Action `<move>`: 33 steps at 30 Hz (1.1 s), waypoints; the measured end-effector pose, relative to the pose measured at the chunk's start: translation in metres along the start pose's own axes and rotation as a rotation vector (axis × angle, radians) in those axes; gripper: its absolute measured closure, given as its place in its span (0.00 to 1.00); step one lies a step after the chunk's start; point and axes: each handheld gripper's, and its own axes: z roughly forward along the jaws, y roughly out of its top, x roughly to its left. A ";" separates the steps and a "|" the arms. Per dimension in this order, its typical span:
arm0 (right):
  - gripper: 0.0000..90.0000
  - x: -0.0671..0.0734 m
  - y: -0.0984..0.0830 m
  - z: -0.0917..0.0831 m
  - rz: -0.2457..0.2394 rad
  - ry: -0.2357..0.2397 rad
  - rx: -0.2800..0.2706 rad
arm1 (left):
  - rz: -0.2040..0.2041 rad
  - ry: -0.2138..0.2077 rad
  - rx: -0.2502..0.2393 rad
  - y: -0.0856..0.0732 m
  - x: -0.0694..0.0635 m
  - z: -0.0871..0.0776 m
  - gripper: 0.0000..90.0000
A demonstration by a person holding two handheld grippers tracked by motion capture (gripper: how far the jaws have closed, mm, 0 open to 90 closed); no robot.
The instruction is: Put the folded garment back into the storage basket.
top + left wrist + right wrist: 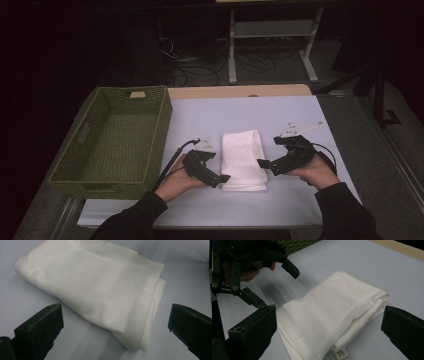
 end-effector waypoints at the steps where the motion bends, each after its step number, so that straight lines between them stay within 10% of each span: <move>1: 0.00 0.000 0.000 0.000 0.000 0.000 0.001 | -0.004 -0.002 0.003 -0.001 0.000 0.001 0.00; 33: 0.00 -0.001 -0.032 0.010 0.043 -0.016 0.020 | 0.020 -0.012 0.054 -0.011 -0.001 0.017 0.00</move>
